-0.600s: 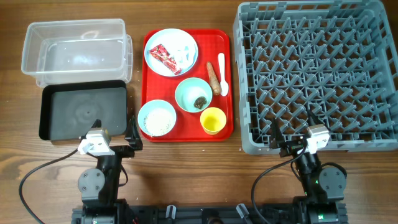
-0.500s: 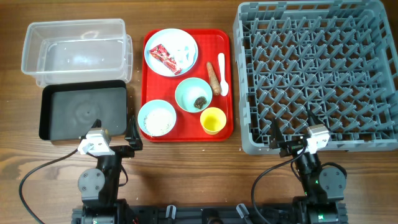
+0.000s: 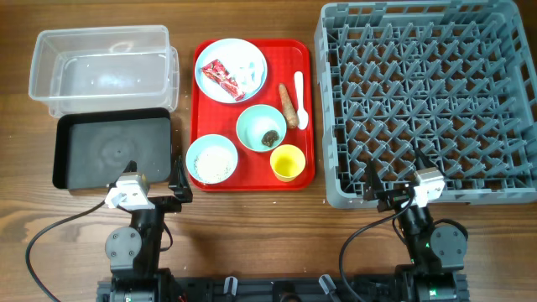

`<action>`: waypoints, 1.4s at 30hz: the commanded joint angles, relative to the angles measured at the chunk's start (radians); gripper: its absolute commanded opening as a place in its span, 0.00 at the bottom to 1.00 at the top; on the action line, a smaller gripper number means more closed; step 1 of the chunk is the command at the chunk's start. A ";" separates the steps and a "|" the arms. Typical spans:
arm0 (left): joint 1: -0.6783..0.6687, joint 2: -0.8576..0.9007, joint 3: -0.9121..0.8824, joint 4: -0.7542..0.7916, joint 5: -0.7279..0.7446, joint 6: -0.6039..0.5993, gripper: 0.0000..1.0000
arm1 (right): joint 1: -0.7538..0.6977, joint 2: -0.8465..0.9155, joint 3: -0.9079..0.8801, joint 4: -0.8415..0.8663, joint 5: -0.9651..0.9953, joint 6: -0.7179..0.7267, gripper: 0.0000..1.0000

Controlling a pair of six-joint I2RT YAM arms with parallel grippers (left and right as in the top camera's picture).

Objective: Sort waste into correct bins and load items into the dishwasher rack
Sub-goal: 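Move the left gripper toward the white plate on the red tray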

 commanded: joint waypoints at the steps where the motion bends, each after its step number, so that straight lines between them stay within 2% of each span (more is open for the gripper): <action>1: -0.005 -0.011 -0.013 0.004 -0.007 -0.005 1.00 | -0.002 -0.001 -0.002 0.005 -0.006 -0.010 1.00; 17: -0.005 -0.011 -0.013 0.011 -0.006 -0.006 1.00 | -0.002 -0.001 -0.002 0.063 0.051 -0.011 1.00; 20: -0.005 -0.011 -0.013 0.061 -0.006 -0.006 1.00 | -0.002 -0.001 -0.001 0.174 0.044 0.016 1.00; 23: -0.005 -0.010 0.003 0.183 -0.006 -0.005 1.00 | -0.002 -0.001 0.000 0.208 0.035 0.016 1.00; 26: -0.005 0.024 0.090 0.161 -0.006 0.004 1.00 | -0.002 0.009 0.017 0.217 0.036 -0.012 1.00; 29: -0.005 0.149 0.205 0.113 0.020 0.047 1.00 | -0.002 0.051 0.051 0.222 0.036 -0.013 1.00; 34: -0.006 0.649 0.556 0.060 0.096 0.084 1.00 | -0.002 0.253 0.154 0.236 0.034 -0.068 1.00; 38: -0.045 1.064 0.959 -0.163 0.099 0.090 1.00 | -0.002 0.481 0.305 0.180 0.016 -0.068 1.00; 40: -0.093 1.259 1.188 -0.303 0.098 0.151 1.00 | -0.002 0.634 0.468 0.048 -0.006 -0.092 1.00; 42: -0.135 1.440 1.421 -0.478 0.086 0.163 1.00 | -0.002 0.754 0.622 -0.098 -0.010 -0.119 1.00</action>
